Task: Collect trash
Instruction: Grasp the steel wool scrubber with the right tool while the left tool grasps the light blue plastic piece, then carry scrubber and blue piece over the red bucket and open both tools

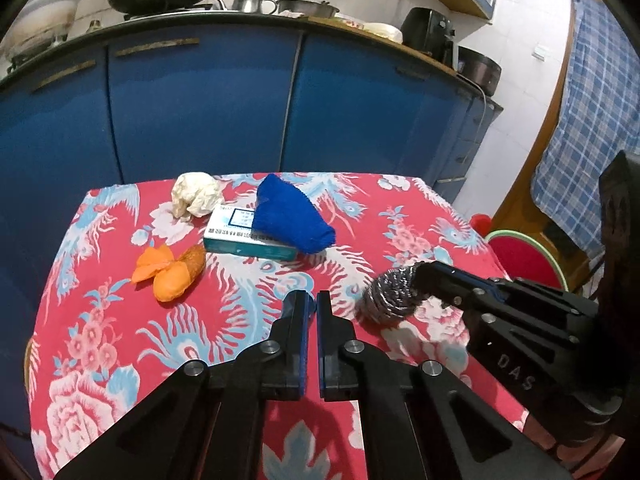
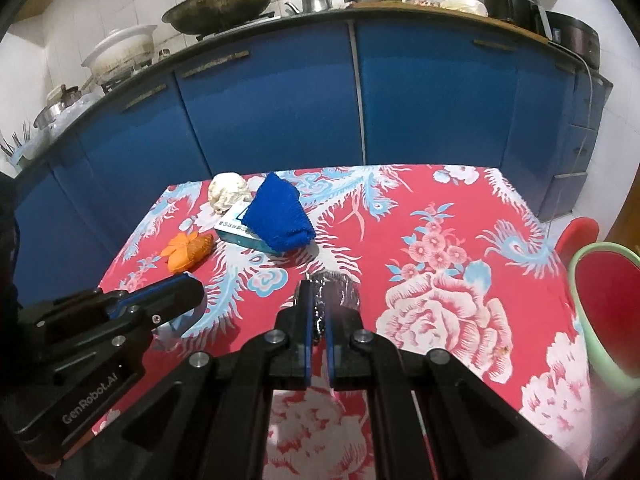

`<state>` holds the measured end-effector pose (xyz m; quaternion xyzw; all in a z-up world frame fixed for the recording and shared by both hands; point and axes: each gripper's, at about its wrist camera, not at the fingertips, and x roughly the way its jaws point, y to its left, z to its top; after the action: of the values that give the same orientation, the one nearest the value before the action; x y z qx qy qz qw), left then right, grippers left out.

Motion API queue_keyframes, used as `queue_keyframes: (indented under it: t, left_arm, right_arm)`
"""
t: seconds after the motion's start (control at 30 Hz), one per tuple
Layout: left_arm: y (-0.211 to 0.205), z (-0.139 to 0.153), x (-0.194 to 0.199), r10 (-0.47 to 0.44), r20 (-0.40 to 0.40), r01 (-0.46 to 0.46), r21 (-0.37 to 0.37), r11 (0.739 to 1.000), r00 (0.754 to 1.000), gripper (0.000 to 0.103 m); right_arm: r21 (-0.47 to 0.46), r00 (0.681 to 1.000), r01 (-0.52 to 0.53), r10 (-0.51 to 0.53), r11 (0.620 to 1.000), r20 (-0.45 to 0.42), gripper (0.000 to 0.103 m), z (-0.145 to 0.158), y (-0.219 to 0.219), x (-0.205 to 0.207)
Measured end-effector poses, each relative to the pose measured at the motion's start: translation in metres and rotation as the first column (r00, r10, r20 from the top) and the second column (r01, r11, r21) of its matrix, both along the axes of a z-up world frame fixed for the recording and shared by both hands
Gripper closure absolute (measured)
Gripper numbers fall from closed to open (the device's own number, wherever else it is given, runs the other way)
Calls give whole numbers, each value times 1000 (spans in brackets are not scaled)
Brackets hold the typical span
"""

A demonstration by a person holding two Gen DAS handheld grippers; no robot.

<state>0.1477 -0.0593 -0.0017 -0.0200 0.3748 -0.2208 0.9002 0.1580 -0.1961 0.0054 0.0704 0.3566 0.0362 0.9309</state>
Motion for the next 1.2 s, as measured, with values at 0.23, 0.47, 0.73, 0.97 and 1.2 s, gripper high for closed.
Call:
queue_keyframes:
  t: [0.23, 0.47, 0.73, 0.97, 1.2]
  left_arm:
    - [6, 6, -26, -18, 17, 18, -31, 999, 1000, 101]
    - [-2, 27, -47, -47, 49, 50, -60, 997, 998, 101]
    - [-31, 44, -60, -142, 44, 147, -125, 981, 989, 101]
    - [-95, 46, -76, -254, 75, 260, -92, 961, 964, 101]
    - [-161, 38, -86, -376, 79, 381, -59, 923, 923, 101]
  right_arm:
    - [-7, 999, 11, -11, 1000, 30, 97, 9, -6, -24]
    - [5, 998, 6, -6, 1000, 66, 97, 19, -9, -52]
    - [24, 991, 78, -80, 997, 110, 97, 36, -36, -86]
    - [11, 978, 168, -169, 986, 126, 97, 43, -77, -114]
    - [5, 952, 286, -284, 958, 117, 97, 41, -133, -137]
